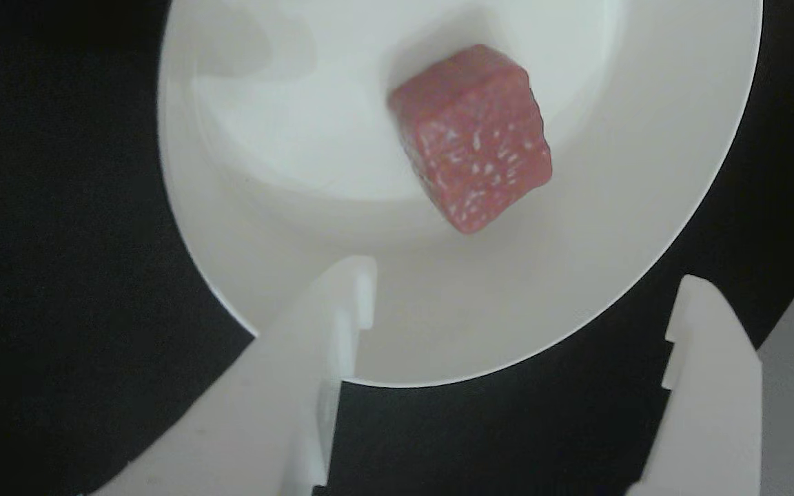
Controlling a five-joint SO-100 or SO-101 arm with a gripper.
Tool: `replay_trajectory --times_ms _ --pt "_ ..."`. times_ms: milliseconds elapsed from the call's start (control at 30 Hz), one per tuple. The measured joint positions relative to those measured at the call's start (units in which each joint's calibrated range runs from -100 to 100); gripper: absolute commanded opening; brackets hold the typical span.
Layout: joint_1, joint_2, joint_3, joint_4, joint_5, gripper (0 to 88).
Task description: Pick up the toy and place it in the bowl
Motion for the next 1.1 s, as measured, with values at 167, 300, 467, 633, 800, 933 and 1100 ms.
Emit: replay_trajectory --times_ms 167,300,467,633,800,933,1100 --pt "0.3 -0.8 -2.6 -4.5 0.0 3.0" --pt "6.3 -4.8 -4.1 -8.9 0.0 2.4" --pt "22.3 -15.7 -1.7 -11.6 0.0 2.3" --pt "34.8 -26.1 8.0 -11.7 0.0 2.3" --pt "43.0 -34.9 19.3 -11.7 0.1 2.3" --pt "45.5 -40.3 25.0 -11.7 0.1 2.3" --pt "46.3 -46.1 31.6 -11.7 0.1 2.3"
